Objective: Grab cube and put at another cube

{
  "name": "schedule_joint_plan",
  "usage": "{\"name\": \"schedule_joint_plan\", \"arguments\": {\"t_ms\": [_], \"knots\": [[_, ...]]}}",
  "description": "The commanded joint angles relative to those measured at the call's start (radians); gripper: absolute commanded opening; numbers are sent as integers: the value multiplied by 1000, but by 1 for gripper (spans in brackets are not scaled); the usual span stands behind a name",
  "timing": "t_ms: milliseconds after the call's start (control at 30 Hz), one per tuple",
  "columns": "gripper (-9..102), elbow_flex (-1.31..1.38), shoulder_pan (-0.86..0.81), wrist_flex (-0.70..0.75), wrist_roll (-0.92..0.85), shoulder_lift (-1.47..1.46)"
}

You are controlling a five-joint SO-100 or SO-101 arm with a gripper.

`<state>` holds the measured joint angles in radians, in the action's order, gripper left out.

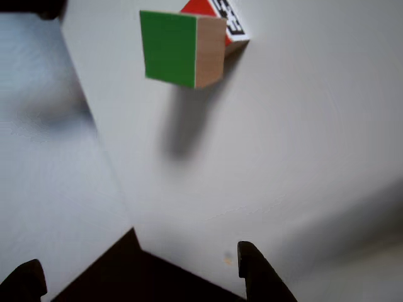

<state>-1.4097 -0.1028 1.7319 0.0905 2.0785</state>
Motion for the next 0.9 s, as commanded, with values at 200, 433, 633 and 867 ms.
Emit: {"name": "schedule_joint_plan", "arguments": {"t_ms": [200,433,633,867], "knots": [[37,-529,29,-316,-9,537],[6,-992,11,-546,-6,867],[0,-1266,23,-577,-35,1146],[0,-1477,41,-607,-49,1210]]}}
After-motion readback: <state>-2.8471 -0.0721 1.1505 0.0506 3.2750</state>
